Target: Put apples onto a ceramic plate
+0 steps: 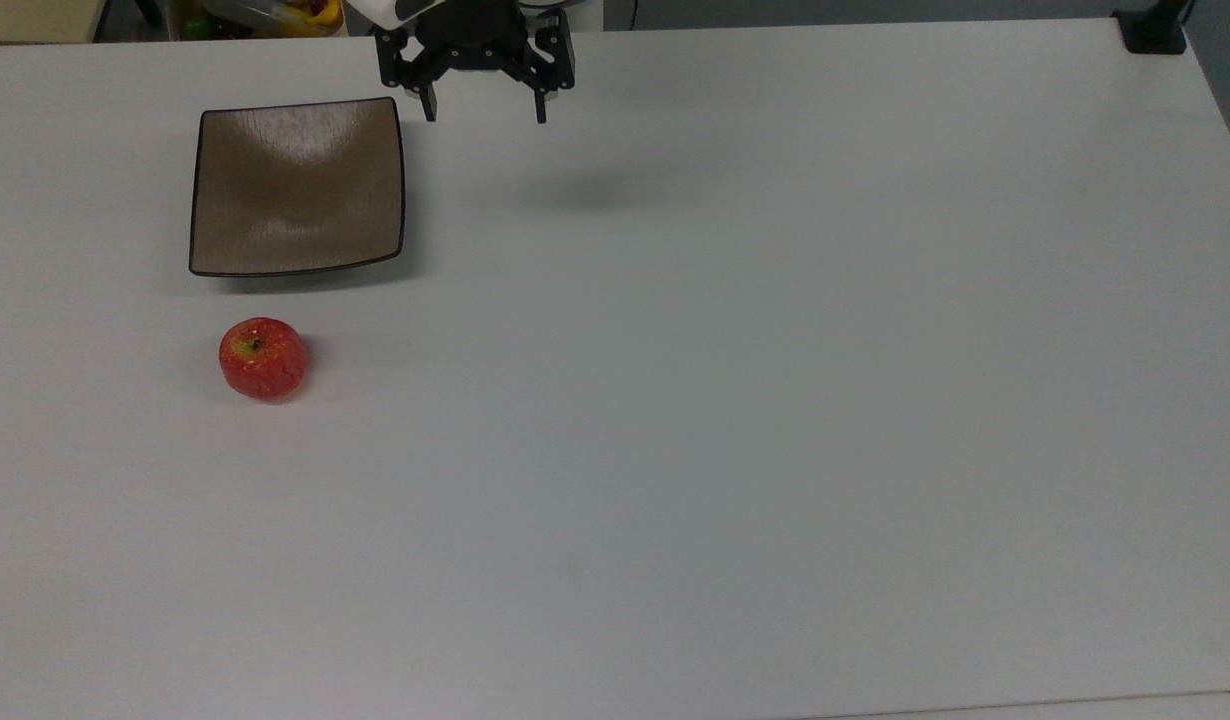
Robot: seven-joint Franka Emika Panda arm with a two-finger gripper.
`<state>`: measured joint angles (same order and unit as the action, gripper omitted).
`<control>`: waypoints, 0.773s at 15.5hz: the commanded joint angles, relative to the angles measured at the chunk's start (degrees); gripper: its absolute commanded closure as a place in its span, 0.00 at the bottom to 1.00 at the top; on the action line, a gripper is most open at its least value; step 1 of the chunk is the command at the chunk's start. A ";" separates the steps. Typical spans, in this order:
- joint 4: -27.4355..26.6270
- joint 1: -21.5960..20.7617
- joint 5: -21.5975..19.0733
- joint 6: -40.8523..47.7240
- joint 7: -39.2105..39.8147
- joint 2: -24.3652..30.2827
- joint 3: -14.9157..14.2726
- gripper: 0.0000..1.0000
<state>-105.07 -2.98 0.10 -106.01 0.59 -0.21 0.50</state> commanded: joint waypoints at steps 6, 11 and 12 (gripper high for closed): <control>-0.22 1.05 -0.98 -0.61 -0.50 0.30 0.64 0.00; 1.80 2.10 -0.80 -3.15 -0.59 -1.63 0.38 0.00; 2.85 2.80 -0.72 -4.55 -0.59 -2.50 0.29 0.00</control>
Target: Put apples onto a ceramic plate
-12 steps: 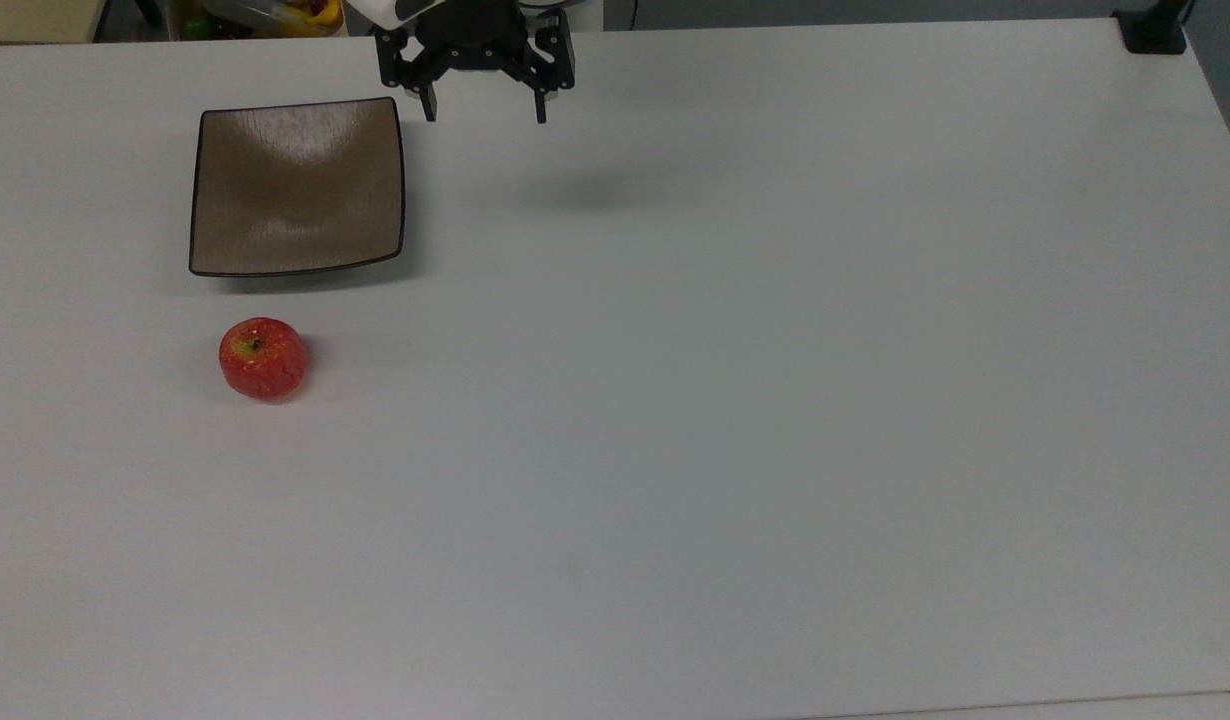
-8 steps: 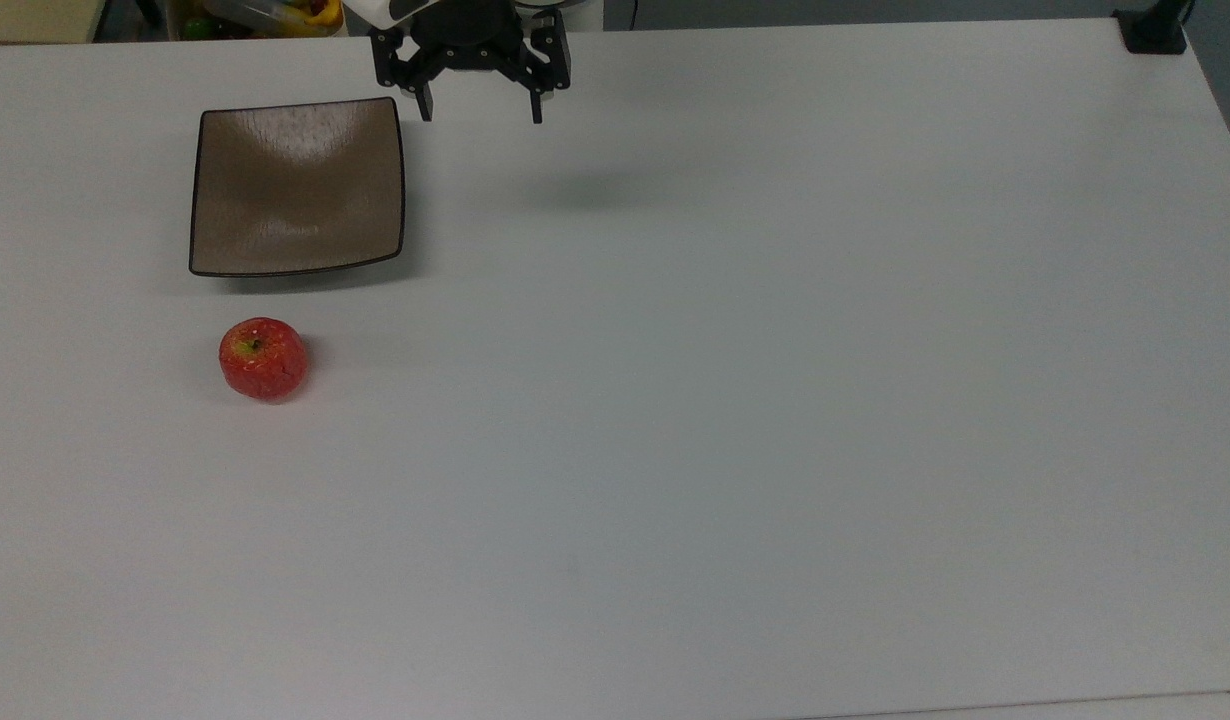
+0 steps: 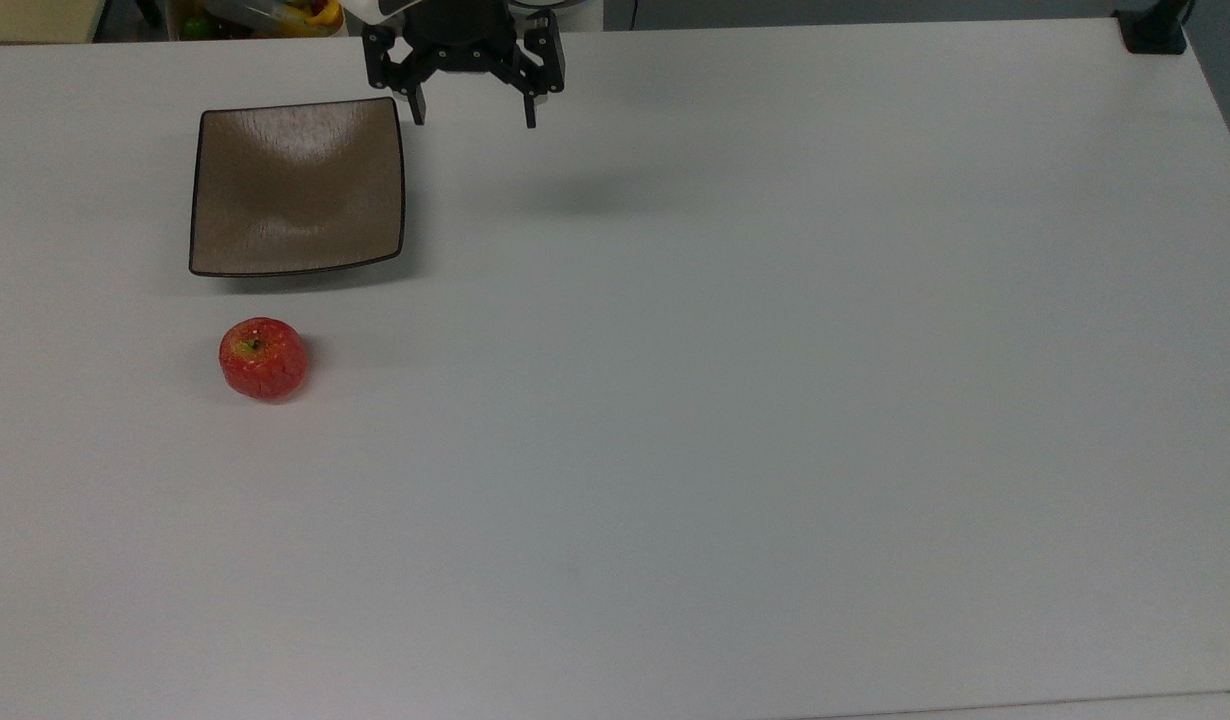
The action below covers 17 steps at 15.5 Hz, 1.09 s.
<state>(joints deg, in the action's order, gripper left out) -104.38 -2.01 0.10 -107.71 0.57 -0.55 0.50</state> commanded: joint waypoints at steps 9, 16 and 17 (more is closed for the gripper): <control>7.61 7.72 1.65 -14.35 -0.13 -10.69 -1.81 0.00; 8.49 9.39 5.60 -23.14 -0.39 -18.16 -5.86 0.00; 8.49 9.74 6.13 -24.03 -0.31 -19.13 -5.95 0.00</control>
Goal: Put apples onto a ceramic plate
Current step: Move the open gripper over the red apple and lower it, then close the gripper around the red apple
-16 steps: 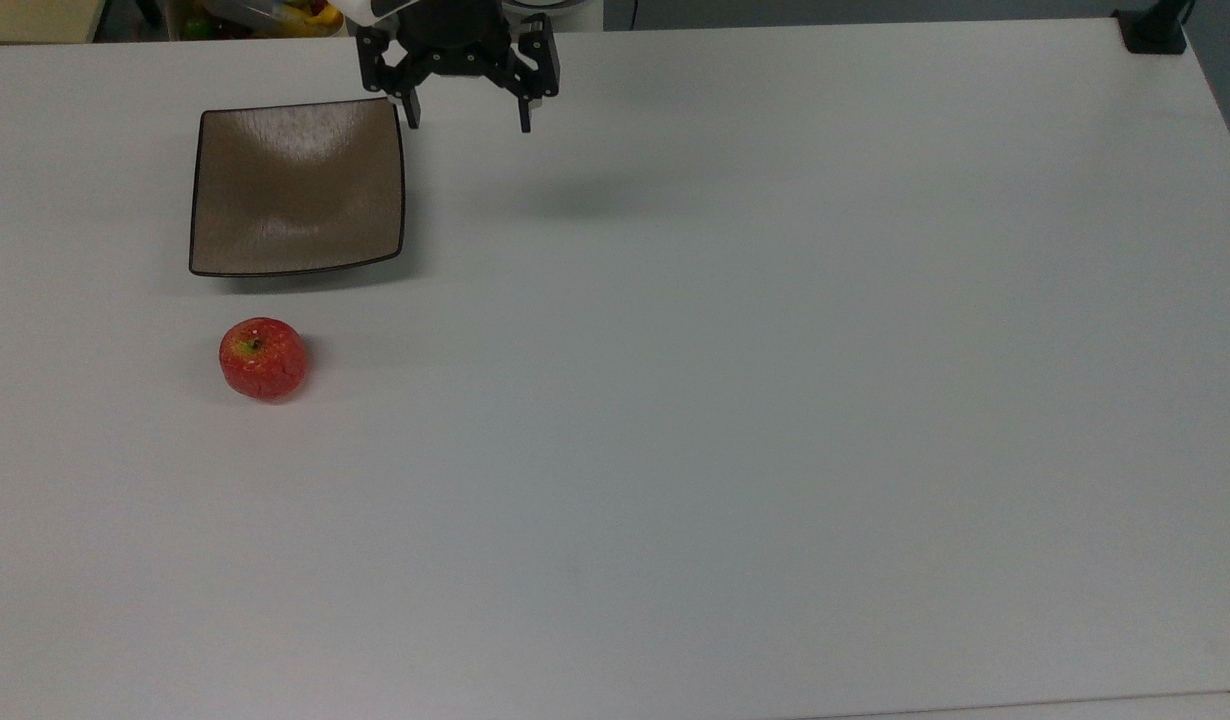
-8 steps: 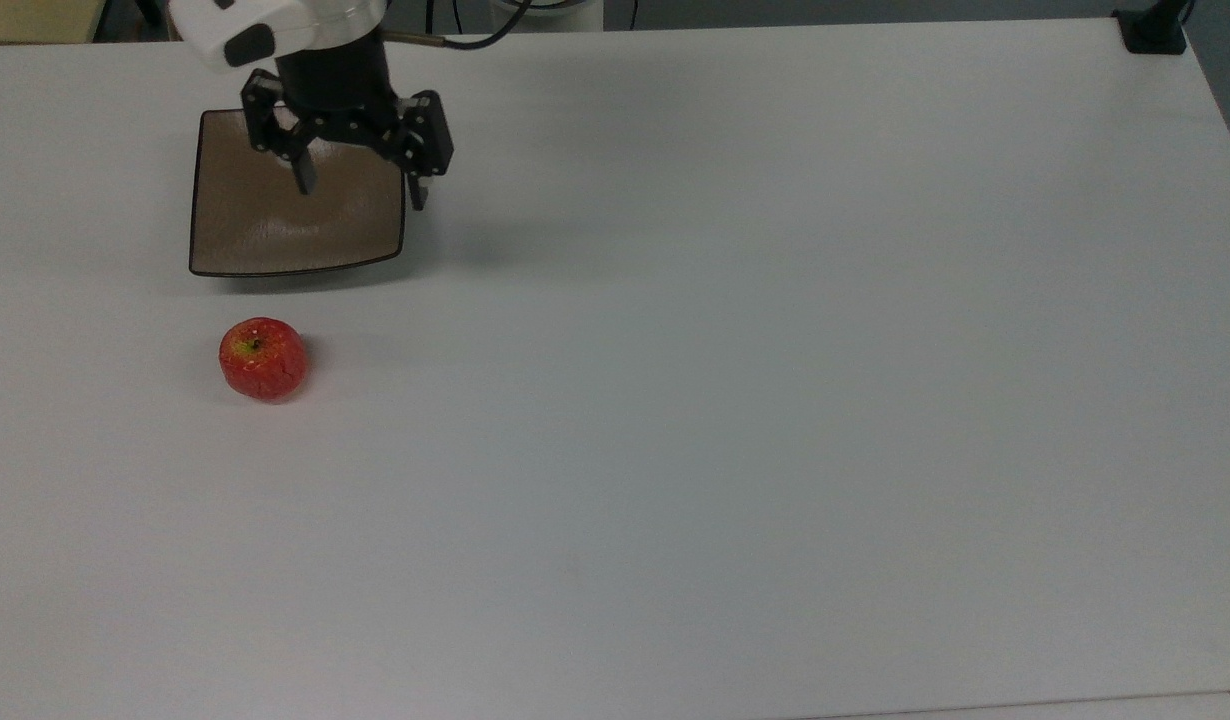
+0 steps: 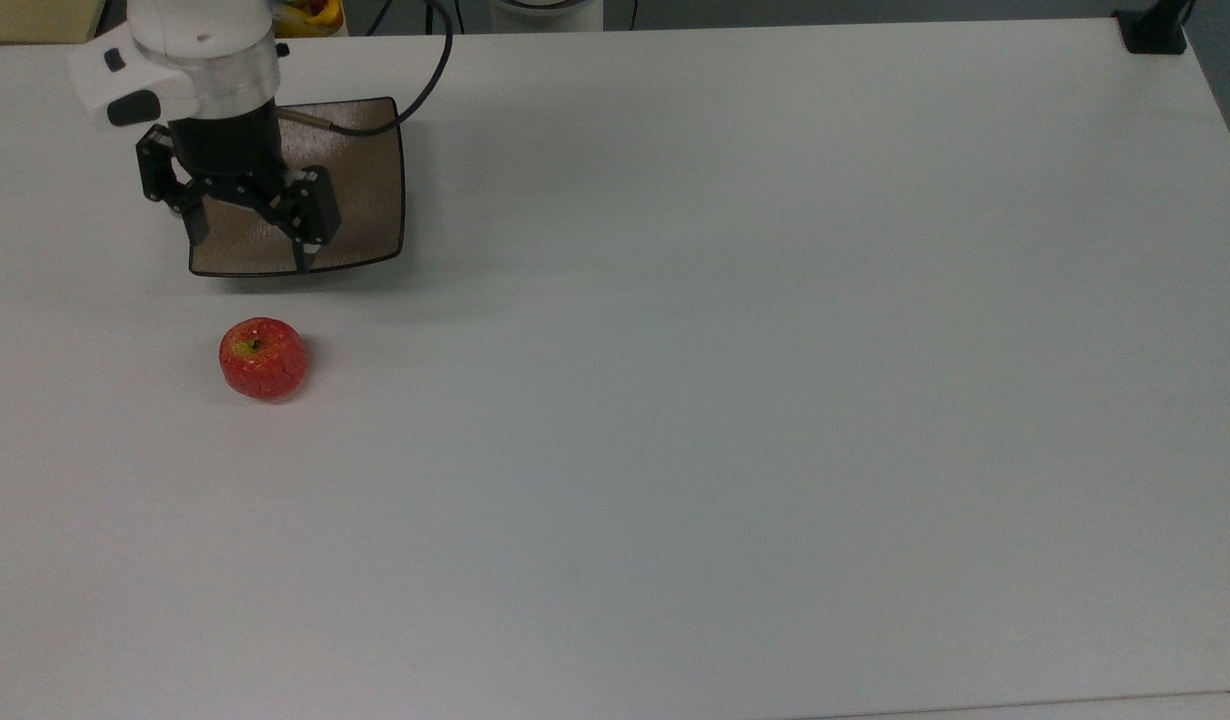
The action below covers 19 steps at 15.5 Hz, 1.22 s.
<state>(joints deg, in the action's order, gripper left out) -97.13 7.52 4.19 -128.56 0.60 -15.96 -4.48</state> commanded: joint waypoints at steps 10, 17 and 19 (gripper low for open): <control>2.03 0.92 4.07 -6.35 -0.60 -8.20 -1.49 0.00; 3.35 0.66 4.07 -6.44 -1.30 -10.66 -1.41 0.00; 4.84 0.75 4.16 -6.44 -2.70 -11.89 -1.41 0.00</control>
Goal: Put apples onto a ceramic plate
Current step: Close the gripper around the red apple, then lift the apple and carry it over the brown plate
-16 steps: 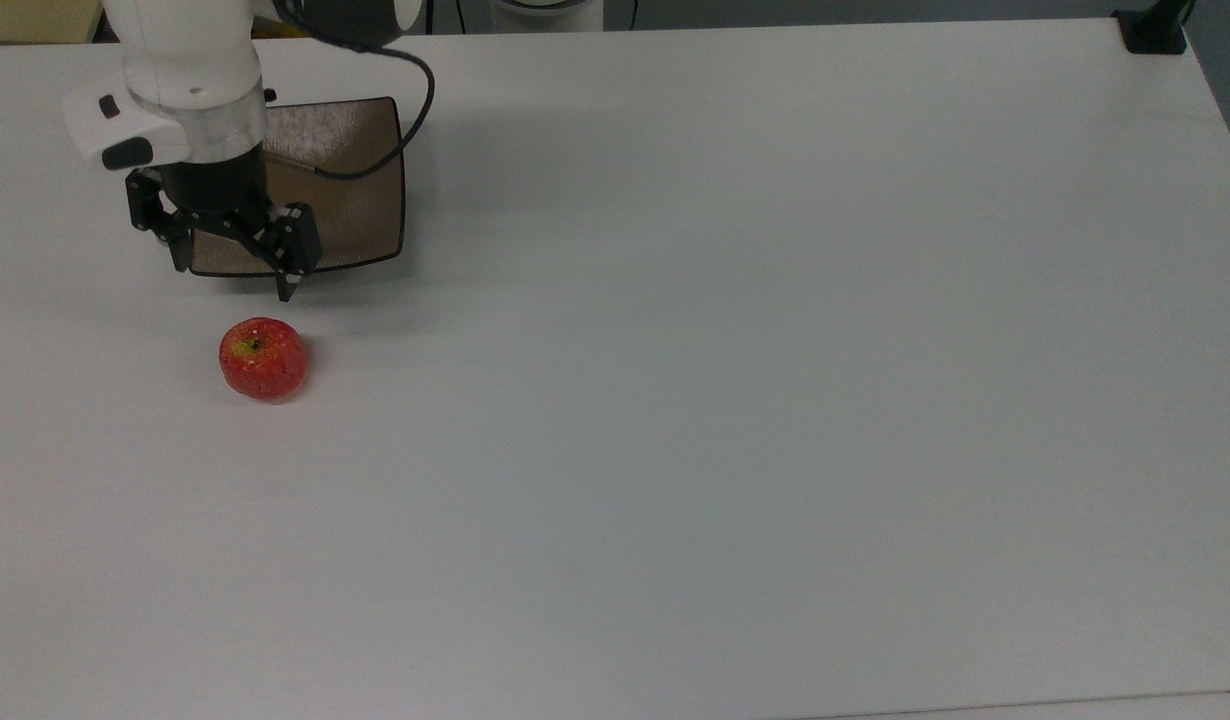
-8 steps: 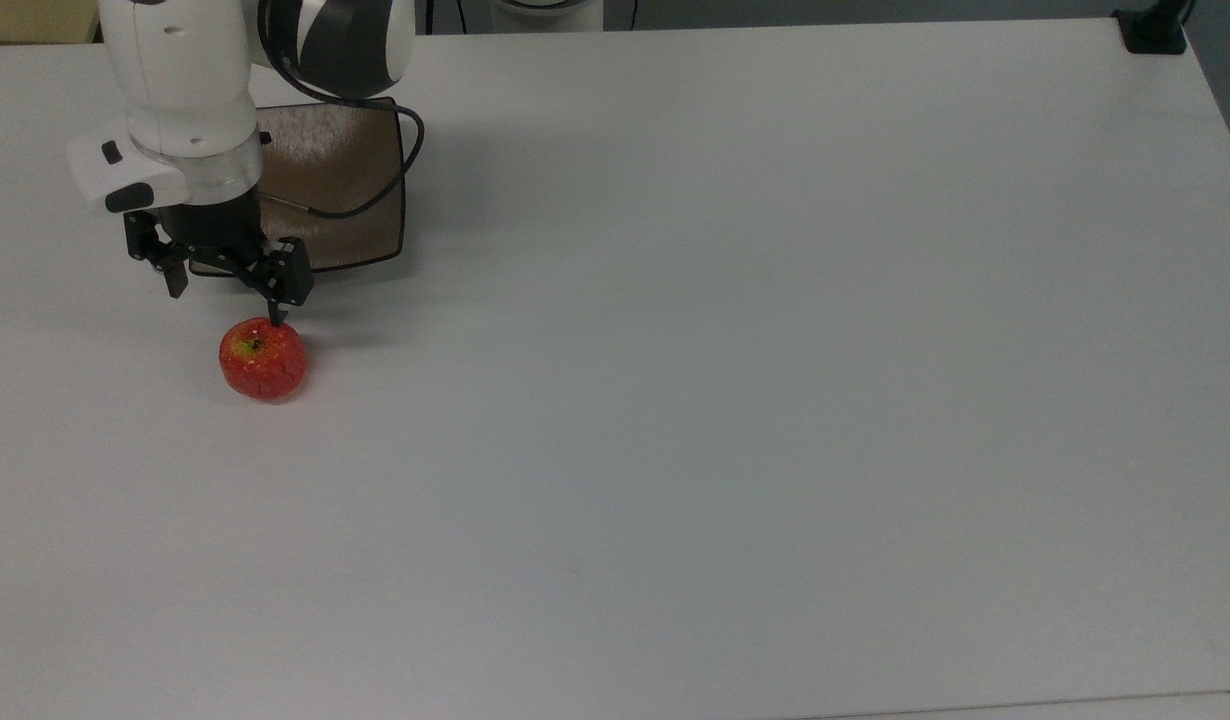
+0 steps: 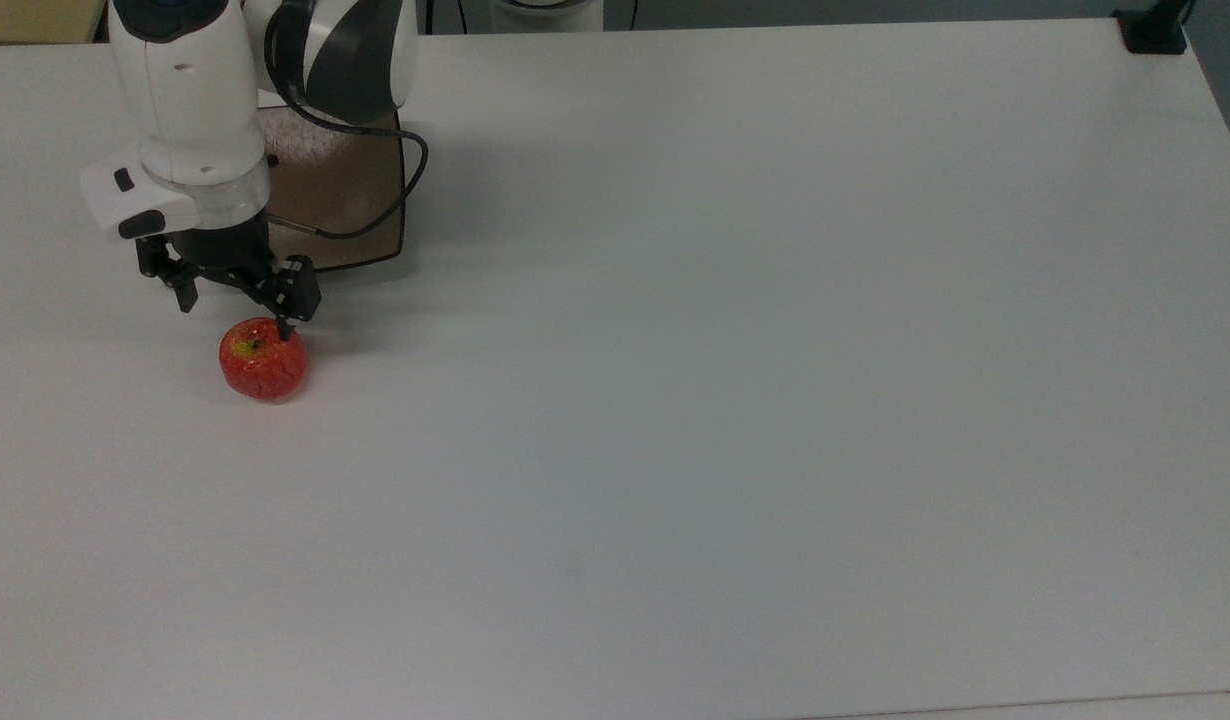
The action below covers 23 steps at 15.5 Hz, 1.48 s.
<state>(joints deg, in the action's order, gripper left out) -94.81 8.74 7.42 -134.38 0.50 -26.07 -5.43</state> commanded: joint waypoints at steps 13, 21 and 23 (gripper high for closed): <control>4.20 -1.01 1.28 -0.71 -4.81 -4.95 -0.37 0.51; 3.85 -0.22 1.02 -0.53 -4.99 -1.98 -0.02 0.58; 2.19 -0.04 0.58 -0.10 -5.16 1.62 -0.02 0.57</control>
<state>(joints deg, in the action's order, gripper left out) -90.18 8.38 7.62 -134.40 -3.31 -29.90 -5.42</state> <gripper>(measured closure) 0.348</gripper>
